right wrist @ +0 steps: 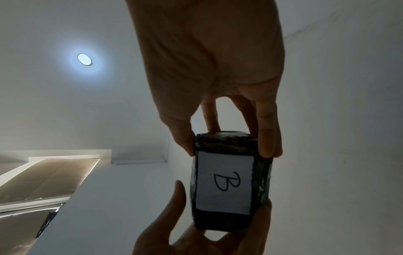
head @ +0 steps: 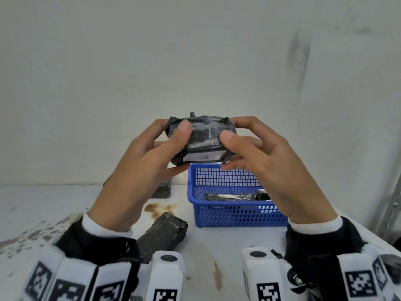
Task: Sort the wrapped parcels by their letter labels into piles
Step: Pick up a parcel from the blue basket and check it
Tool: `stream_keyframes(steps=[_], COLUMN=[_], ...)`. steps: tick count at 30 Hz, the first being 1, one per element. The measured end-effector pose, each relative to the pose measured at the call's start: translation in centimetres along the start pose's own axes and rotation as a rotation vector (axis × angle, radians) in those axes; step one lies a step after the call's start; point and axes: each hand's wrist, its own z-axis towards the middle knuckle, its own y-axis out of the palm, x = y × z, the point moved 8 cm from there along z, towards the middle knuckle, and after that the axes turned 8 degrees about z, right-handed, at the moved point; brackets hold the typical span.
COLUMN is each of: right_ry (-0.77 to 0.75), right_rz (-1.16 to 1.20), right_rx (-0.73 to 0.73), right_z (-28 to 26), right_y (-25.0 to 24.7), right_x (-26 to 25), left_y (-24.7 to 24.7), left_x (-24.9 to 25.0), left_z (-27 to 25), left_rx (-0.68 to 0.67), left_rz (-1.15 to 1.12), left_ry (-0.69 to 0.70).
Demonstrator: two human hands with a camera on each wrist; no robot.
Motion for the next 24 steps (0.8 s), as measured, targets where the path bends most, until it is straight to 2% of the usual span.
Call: stream_keyframes(steps=[9,15,21,24], right_ry=[-0.001,-0.022,-0.010,-0.028], right_rz=[0.000,-0.072,-0.013,-0.015], right_rx=[0.014,-0.037,-0.074,-0.081], right_z=[0.3,0.1,-0.3,-0.4], right_y=[0.2,0.7,0.3,0.4], right_x=[0.6,0.1,-0.1,-0.3], left_y=[0.6,0.3,0.3,-0.2], left_x=[0.0,0.3,-0.9,-0.8], left_z=[-0.2,-0.2,0.2,0.5], left_rx=[-0.021,0.050,0.013,0.063], left_rz=[0.072,0.082,0.099,0.115], left_ry=[0.007,0.034,-0.071,-0.021])
